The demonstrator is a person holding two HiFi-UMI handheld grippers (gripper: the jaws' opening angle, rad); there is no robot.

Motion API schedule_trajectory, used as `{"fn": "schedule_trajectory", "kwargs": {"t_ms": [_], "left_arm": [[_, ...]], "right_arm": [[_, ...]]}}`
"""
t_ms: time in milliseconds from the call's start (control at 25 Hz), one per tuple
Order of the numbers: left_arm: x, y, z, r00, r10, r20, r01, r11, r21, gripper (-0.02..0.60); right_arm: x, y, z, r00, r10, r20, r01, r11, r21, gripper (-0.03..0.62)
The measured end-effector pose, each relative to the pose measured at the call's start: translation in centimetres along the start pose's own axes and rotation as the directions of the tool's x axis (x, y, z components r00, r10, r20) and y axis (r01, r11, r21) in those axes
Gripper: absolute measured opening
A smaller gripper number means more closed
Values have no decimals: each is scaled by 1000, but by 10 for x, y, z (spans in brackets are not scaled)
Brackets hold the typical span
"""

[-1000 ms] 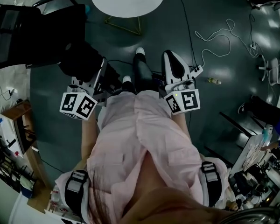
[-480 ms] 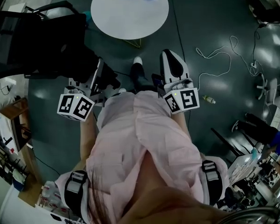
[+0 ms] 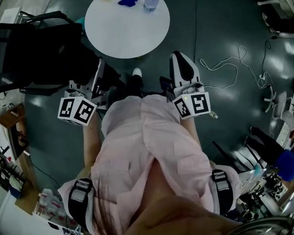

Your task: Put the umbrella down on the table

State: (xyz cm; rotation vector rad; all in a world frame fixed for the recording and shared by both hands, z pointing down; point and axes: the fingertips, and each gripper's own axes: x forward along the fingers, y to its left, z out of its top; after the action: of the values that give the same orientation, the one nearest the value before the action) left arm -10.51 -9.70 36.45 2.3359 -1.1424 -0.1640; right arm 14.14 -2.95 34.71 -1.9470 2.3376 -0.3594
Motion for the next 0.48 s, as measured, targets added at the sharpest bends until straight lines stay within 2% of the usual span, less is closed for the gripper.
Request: {"fn": "schedule_trajectory", "kwargs": {"t_ms": [240,480], "left_arm": [[21,8,-8,999,17,-28,-17,1000,2,313],[47,30,7,999,5,-46,-5,1000,8,313]], "right_arm": [[19,-11,-8,999,13,-30,-12,1000,20,40],[55,-11,0,1000,6,-21,-6,1000,16,40]]}}
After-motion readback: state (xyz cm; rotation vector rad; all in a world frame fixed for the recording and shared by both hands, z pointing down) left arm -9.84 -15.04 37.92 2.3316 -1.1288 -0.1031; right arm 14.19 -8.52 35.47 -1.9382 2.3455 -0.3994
